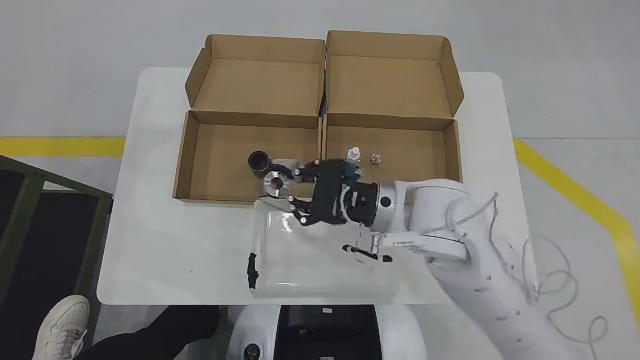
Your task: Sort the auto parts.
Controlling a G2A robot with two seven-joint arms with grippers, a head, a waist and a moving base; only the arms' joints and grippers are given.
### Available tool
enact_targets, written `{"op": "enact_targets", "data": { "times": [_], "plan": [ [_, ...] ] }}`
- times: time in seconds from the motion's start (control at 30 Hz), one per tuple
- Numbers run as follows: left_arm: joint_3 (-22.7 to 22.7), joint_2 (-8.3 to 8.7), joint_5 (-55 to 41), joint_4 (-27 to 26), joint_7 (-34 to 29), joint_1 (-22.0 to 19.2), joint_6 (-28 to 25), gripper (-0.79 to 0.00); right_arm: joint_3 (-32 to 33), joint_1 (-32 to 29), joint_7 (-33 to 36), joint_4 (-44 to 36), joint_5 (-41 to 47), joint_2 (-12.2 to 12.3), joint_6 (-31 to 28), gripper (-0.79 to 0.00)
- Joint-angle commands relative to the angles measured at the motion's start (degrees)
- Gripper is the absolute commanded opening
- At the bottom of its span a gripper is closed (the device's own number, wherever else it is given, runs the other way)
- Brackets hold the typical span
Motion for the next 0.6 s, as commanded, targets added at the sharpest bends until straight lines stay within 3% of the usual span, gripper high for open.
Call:
{"op": "enact_targets", "data": {
  "times": [0.0,0.57],
  "plan": [
    [0.00,0.00,0.00,0.00,0.00,0.00,0.00,0.000,-0.63,0.20,0.20,1.30,-1.15,-0.06,0.27,-0.785],
    [0.00,0.00,0.00,0.00,0.00,0.00,0.00,0.000,-8.69,5.74,-0.47,13.35,-7.45,-2.15,5.20,-0.785]
  ]
}}
